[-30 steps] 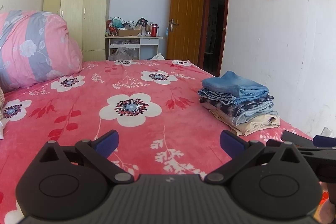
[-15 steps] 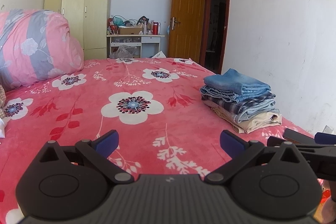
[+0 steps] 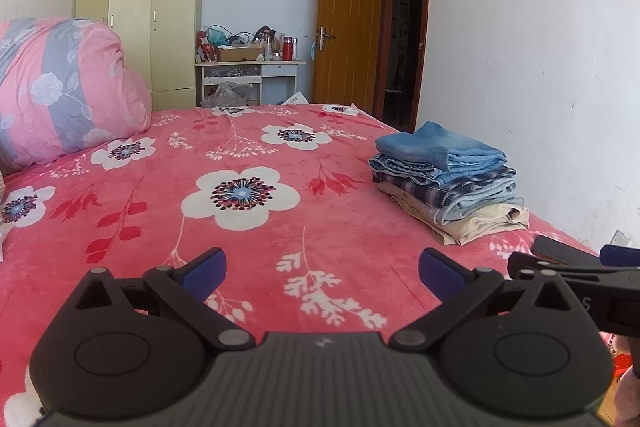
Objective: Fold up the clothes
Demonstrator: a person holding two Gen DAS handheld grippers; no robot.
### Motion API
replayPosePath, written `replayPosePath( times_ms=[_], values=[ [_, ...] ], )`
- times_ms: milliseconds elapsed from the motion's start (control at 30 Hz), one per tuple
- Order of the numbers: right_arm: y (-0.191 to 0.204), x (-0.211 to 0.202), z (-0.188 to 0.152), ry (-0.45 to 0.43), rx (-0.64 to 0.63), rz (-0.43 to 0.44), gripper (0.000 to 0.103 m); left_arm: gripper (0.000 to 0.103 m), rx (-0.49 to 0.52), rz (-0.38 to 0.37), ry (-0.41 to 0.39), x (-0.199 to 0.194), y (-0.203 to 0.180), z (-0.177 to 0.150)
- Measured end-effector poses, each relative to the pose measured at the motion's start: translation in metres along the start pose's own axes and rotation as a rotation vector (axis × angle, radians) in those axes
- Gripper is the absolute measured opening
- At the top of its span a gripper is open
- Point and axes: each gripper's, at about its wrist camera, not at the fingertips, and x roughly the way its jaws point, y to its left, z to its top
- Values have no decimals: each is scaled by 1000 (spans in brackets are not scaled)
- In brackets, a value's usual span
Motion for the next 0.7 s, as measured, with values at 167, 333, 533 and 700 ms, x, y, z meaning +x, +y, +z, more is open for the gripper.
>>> replayPosePath(
  times_ms=[167,333,533,700],
  values=[
    [-5,0,0,1,3,-9,102,103,11,-10,4,2,-6,-1],
    [-8,1,-1,4,7,-15,102,103,21,-22,11,4,-11,-3],
    [-12,3,-2,9,13,-27,102,103,29,-38,14,5,-16,-4],
    [-16,5,-3,16,17,-35,102,103,36,-43,24,7,-19,-7]
  ],
)
